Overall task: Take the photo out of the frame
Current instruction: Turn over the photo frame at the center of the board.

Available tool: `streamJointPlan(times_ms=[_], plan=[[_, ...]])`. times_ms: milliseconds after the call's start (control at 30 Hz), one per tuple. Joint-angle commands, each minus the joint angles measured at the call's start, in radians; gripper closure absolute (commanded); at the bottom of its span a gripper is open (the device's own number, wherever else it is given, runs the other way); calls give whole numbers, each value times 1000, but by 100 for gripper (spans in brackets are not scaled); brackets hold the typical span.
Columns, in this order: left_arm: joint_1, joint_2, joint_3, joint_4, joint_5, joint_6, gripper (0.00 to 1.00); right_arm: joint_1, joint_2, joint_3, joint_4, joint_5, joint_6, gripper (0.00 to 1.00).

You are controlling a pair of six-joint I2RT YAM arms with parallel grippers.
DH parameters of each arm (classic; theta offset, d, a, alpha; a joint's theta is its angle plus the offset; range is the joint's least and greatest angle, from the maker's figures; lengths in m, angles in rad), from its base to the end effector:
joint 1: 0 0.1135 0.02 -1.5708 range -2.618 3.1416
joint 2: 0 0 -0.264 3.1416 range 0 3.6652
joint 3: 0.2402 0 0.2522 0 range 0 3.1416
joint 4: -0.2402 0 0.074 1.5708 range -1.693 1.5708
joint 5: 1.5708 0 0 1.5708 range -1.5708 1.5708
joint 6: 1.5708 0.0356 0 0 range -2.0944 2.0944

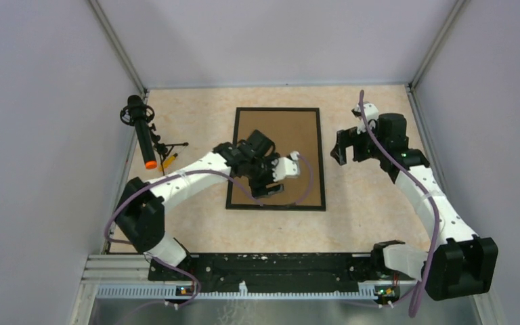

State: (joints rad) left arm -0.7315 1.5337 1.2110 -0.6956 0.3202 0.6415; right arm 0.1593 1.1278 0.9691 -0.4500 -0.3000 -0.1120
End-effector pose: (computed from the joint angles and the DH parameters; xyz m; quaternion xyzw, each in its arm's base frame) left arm 0.2293 -0.2208 0.2648 0.6356 0.7071 -0.1653 0.2621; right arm 0.2420 0.0495 0.3108 -0.1870 0.8592 0.1433 0.4543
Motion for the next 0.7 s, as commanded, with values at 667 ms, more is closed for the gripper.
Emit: streamJointPlan(times_ms=[667], plan=[[-346, 420, 34, 55, -373, -169, 48, -155, 153, -177, 221, -331, 301, 1]])
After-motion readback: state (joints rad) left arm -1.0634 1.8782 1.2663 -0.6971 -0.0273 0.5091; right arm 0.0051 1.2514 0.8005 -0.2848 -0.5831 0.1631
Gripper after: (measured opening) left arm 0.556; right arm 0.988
